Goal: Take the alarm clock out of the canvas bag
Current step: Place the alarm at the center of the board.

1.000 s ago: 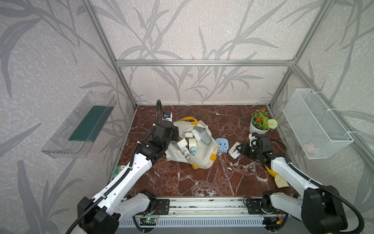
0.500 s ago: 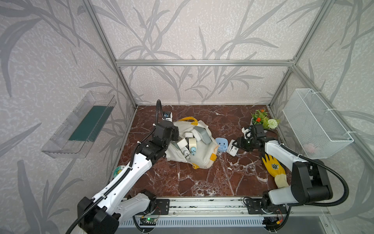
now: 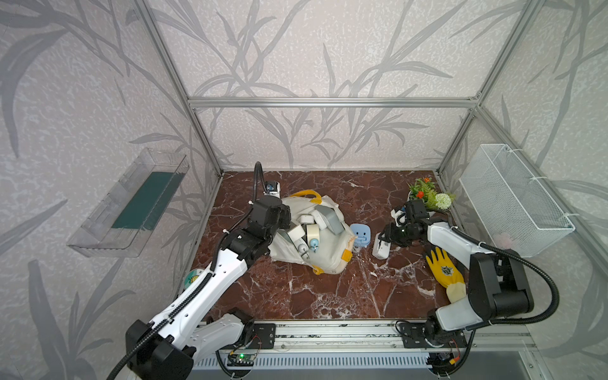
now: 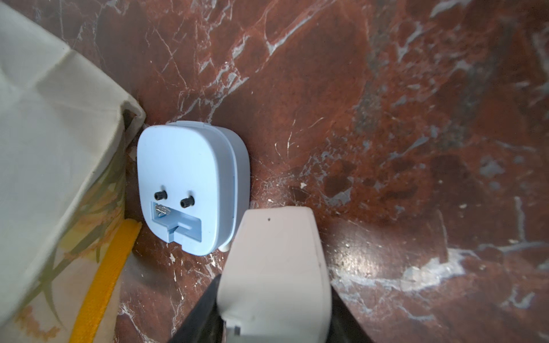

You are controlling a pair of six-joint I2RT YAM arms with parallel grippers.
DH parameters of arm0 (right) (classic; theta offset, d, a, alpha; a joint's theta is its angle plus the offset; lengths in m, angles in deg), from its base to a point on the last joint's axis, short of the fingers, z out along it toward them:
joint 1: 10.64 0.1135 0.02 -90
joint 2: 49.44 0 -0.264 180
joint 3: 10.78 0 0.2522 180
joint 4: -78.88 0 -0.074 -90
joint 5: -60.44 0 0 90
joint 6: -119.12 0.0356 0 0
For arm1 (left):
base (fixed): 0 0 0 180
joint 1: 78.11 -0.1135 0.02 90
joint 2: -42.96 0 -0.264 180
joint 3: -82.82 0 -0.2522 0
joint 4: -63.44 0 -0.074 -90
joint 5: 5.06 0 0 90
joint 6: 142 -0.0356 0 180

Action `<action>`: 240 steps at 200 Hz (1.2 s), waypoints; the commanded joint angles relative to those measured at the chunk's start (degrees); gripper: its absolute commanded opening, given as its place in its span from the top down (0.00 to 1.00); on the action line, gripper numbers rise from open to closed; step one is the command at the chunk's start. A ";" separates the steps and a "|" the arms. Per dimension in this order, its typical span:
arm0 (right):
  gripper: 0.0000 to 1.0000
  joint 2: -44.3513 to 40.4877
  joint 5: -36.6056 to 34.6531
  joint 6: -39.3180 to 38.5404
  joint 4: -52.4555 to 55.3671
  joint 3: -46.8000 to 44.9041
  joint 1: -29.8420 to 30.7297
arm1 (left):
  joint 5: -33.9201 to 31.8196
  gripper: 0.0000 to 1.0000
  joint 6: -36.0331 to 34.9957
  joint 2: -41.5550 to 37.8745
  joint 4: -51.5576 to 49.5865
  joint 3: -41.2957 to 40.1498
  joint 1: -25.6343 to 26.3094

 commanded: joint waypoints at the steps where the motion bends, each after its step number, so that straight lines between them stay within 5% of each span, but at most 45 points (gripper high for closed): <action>1: 0.50 -1.00 -2.21 -0.38 1.90 -0.20 -0.28 | -1.22 1.00 0.14 0.10 -1.11 1.47 -0.22; 144: 0.23 -2.40 -6.60 1.88 4.10 0.83 -0.28 | -1.47 1.00 0.14 -0.36 -1.47 1.41 -0.20; 240: 0.21 -2.96 2.76 7.58 -1.79 -2.02 -0.20 | -1.23 1.00 0.22 -0.57 -1.35 1.12 -0.18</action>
